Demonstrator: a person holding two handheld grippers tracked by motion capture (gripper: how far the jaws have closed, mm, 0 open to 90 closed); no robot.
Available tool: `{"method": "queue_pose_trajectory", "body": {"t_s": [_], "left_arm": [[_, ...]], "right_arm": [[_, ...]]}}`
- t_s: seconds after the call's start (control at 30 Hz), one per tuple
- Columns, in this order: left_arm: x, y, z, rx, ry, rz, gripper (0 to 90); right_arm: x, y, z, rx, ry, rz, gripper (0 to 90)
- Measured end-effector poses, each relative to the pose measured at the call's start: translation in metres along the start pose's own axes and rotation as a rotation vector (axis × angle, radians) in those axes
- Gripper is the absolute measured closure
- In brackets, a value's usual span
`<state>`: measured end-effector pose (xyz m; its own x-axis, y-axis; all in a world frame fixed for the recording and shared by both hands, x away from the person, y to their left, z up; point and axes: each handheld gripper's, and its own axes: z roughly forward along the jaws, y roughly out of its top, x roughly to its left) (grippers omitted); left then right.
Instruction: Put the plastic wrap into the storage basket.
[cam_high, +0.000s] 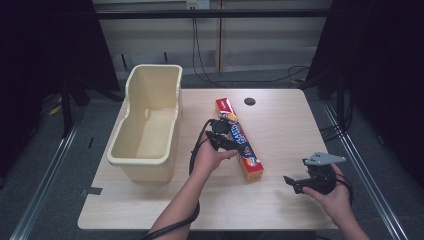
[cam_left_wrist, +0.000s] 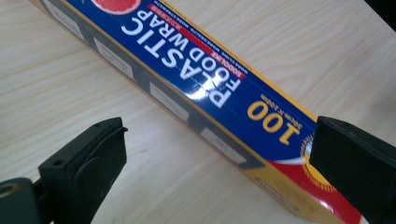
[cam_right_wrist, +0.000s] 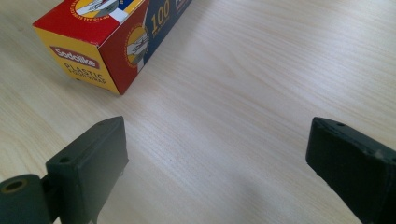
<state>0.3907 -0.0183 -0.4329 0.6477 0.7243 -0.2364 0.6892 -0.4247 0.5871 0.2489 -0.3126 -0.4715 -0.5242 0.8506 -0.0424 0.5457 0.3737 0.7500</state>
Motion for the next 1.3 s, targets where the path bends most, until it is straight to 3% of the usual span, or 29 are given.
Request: {"method": "queue_pose_trajectory", "body": {"t_s": [0.23,0.27,0.4,0.57,0.77,0.9,1.3], "left_arm": [[0.001,0.014,0.011,0.008,0.007,-0.025,3.5],[0.002,0.015,0.012,0.021,0.006,-0.013,3.5],[0.002,0.02,0.02,0.008,0.023,-0.048,3.5],[0.004,0.027,0.025,0.027,0.035,-0.046,3.8],[0.007,0.034,0.033,0.031,0.047,-0.084,4.0],[0.009,0.037,0.039,0.041,0.081,-0.094,4.0],[0.018,0.042,0.049,0.044,0.114,-0.16,4.8]], "right_arm": [[-0.001,-0.001,0.0,0.001,-0.001,-0.001,5.6],[-0.001,-0.001,-0.001,0.002,-0.001,-0.001,5.6],[-0.002,-0.001,0.0,-0.001,-0.003,0.009,5.5],[-0.001,0.0,0.001,0.004,-0.009,0.008,5.7],[-0.001,0.0,0.0,-0.001,-0.013,0.024,5.8],[-0.003,0.0,0.0,-0.013,-0.007,0.027,5.8],[-0.002,0.0,0.001,-0.017,-0.008,0.023,5.8]]}}
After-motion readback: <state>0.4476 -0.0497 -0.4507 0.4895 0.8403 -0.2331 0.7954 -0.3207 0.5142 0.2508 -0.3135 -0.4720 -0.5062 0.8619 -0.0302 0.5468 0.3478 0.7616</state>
